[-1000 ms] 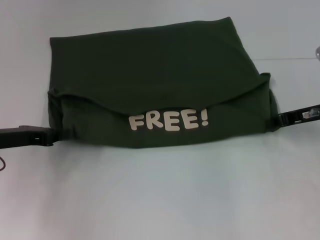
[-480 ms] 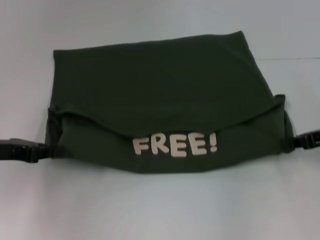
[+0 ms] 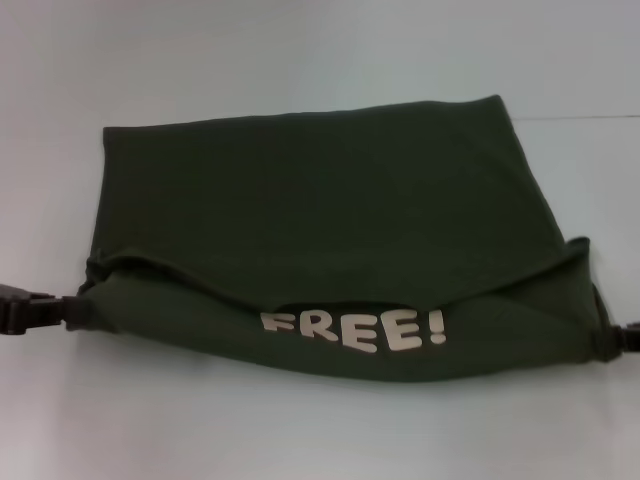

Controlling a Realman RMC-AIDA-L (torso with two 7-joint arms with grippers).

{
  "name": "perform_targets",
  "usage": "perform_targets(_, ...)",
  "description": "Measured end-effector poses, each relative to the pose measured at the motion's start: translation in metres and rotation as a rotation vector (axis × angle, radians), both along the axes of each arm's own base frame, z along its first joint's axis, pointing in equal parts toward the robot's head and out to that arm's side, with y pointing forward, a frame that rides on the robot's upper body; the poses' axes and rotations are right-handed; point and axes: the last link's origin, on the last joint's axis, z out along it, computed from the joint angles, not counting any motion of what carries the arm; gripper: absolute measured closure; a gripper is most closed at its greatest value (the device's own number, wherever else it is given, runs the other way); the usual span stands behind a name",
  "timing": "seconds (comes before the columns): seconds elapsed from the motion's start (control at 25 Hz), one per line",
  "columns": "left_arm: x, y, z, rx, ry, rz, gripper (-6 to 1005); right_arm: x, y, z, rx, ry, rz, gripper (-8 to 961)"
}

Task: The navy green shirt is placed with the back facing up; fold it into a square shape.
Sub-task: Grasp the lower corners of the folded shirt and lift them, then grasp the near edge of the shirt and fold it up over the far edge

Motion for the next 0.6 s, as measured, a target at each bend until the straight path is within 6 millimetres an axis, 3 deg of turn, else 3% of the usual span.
perform_targets(0.2,-0.003,-0.006,0.012,0.000,-0.005,0.022,983,0.010,-0.025,0.005,0.001,0.061,-0.002,911)
perform_targets(0.32,-0.002,-0.004,0.020,0.022,-0.011,0.032,983,0.011,-0.028,0.006,0.014,0.078,0.003,911)
perform_targets(0.44,0.001,0.007,0.024,0.063,-0.019,0.055,983,0.007,-0.019,0.006,0.049,0.086,0.012,910)
perform_targets(0.6,0.007,0.027,0.023,0.139,-0.037,0.078,983,-0.003,0.011,0.011,0.135,0.082,0.008,910)
